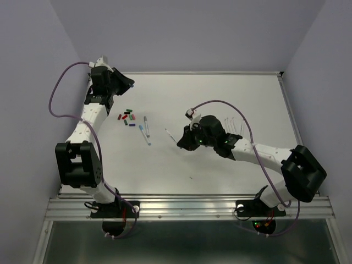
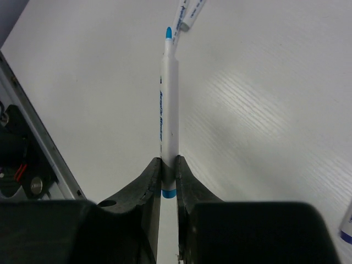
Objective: Open the pen caps
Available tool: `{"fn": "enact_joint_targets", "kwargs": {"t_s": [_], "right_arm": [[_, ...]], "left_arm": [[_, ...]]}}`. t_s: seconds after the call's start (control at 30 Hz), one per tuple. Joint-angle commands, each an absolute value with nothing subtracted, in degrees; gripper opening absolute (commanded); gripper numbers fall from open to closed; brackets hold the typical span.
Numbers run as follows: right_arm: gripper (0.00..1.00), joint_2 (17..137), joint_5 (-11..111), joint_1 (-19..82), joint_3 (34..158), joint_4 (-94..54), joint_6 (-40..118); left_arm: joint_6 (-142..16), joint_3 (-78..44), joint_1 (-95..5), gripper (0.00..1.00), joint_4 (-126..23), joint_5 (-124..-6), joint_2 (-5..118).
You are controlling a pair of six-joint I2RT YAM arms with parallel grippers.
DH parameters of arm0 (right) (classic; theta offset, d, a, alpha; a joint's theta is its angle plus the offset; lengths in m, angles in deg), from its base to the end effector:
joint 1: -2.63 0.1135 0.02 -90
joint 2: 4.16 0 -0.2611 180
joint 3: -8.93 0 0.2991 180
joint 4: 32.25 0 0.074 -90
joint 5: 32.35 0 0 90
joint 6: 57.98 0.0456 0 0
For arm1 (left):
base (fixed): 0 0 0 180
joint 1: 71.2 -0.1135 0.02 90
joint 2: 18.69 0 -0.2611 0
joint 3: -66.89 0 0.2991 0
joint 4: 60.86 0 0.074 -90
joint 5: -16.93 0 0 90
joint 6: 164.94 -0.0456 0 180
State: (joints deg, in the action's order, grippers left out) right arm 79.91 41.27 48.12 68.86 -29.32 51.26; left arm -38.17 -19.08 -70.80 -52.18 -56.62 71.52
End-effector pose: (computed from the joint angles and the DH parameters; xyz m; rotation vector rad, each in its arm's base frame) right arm 0.2508 0.2735 0.1973 -0.6772 2.0649 0.9723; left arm 0.4339 -0.0159 0.3262 -0.3716 1.8076 -0.7166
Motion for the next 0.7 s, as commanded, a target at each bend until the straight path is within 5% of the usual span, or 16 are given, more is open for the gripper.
{"fn": "enact_joint_targets", "kwargs": {"t_s": [0.0,0.27,0.67], "right_arm": [[0.01,77.93,54.54,47.46,71.82,-24.82,51.53],[0.01,80.47,66.08,38.42,73.32,-16.20,54.43],[0.01,89.25,79.09,33.04,76.56,-7.50,57.77]], "left_arm": [[-40.84,-20.62,-70.33,0.00,-49.03,-60.66,70.95],[-41.54,-13.86,-70.41,0.00,-40.33,-72.00,73.15],[-43.74,-14.73,-70.41,0.23,-35.31,-78.69,80.53]]}}
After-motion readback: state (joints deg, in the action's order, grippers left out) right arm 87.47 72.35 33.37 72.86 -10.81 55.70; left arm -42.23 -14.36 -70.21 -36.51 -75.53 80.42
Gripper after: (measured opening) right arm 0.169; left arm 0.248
